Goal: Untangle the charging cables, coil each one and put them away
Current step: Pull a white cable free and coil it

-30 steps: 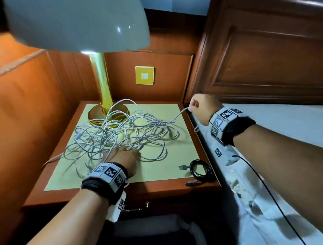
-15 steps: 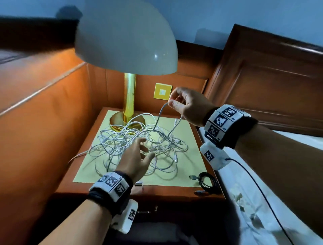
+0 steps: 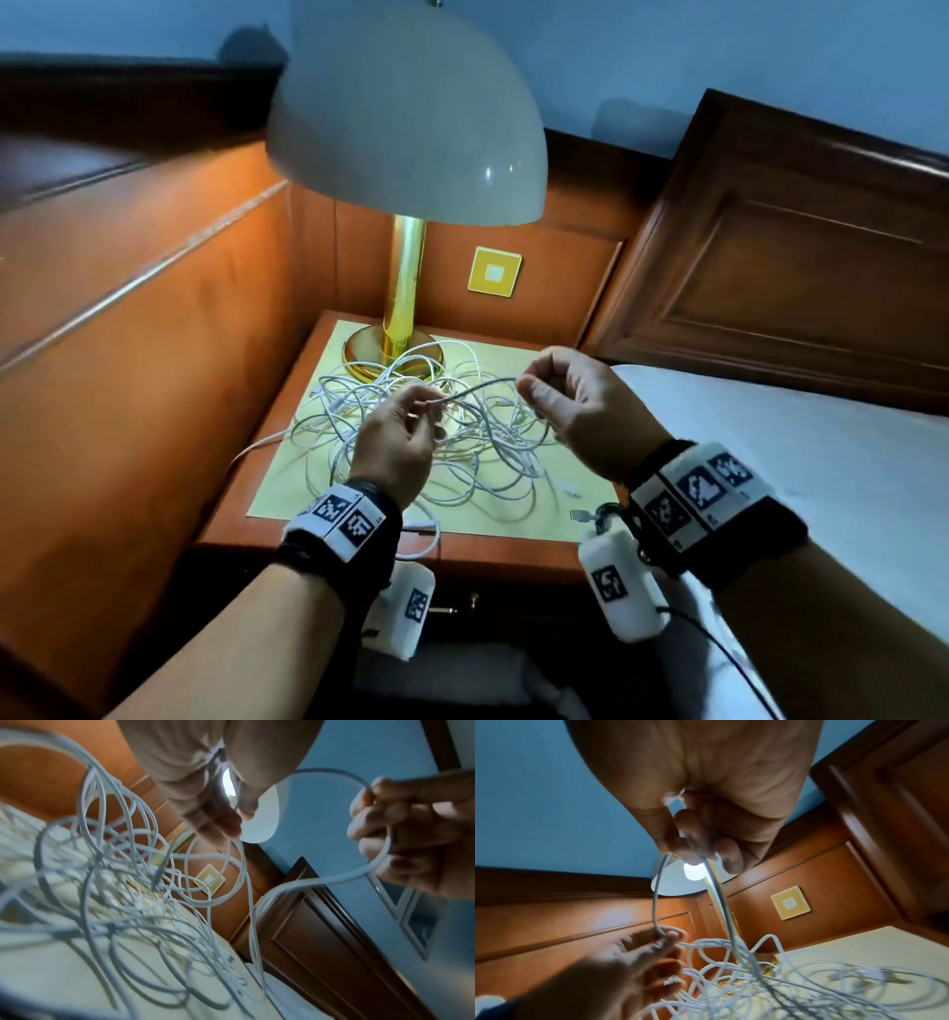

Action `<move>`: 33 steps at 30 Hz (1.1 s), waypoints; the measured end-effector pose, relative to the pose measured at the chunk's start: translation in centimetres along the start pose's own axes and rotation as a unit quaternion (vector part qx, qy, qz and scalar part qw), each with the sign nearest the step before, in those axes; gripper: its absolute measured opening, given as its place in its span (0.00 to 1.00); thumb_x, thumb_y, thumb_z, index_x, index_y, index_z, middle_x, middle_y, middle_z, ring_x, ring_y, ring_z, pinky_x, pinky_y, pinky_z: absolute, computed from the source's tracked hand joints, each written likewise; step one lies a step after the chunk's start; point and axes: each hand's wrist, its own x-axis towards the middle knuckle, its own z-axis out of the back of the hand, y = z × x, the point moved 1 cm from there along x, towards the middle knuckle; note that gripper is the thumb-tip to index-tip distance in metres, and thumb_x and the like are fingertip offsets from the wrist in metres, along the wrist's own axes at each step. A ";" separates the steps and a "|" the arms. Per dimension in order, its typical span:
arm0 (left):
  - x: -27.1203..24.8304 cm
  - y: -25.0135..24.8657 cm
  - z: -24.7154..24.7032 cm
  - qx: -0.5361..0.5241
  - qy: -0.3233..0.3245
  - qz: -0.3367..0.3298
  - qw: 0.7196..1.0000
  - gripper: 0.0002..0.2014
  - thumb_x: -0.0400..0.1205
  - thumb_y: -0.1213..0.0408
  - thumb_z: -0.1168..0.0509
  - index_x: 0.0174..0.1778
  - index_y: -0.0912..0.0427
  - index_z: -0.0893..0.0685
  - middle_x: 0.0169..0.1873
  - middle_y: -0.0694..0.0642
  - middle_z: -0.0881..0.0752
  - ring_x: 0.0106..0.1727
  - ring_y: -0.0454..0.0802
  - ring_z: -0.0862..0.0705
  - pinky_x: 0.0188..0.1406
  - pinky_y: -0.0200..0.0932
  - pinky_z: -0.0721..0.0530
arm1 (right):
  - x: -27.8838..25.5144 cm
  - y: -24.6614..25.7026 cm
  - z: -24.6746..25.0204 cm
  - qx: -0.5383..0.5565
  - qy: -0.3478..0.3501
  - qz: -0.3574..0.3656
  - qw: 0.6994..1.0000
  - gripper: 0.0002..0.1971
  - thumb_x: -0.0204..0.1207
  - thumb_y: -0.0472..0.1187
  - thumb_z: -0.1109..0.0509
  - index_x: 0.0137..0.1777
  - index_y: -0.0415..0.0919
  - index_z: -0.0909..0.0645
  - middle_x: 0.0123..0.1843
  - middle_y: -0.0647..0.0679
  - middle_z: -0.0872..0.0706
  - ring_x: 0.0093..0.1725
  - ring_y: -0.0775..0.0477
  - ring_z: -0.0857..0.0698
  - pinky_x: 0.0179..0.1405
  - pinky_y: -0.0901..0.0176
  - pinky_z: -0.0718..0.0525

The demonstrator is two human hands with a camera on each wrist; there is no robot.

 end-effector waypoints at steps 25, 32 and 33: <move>1.0 -2.3 5.3 -0.270 -0.124 0.031 0.954 0.08 0.91 0.70 0.43 0.59 0.63 0.19 0.39 0.59 0.16 0.36 0.49 0.12 0.42 0.45 0.11 | 3.2 -4.5 -9.6 0.229 0.152 -0.076 0.958 0.21 0.84 0.53 0.36 0.53 0.36 0.11 0.28 0.58 0.20 0.31 0.53 0.27 0.29 0.67 0.27; 1.0 -0.2 3.6 -0.184 0.036 0.096 0.978 0.23 0.83 0.68 0.31 0.75 0.59 0.27 0.61 0.55 0.15 0.61 0.50 0.14 0.52 0.43 0.13 | 3.7 -4.6 -8.3 0.347 0.041 -0.077 0.934 0.15 0.88 0.44 0.41 0.40 0.41 0.22 0.34 0.49 0.23 0.33 0.53 0.23 0.38 0.54 0.17; 0.7 0.4 3.2 -0.094 0.097 0.074 0.988 0.28 0.80 0.64 0.29 0.76 0.57 0.27 0.62 0.51 0.14 0.62 0.46 0.15 0.55 0.42 0.14 | 3.8 -4.5 -8.0 0.396 0.032 -0.081 0.914 0.16 0.88 0.46 0.42 0.40 0.41 0.23 0.34 0.48 0.24 0.33 0.52 0.23 0.38 0.54 0.16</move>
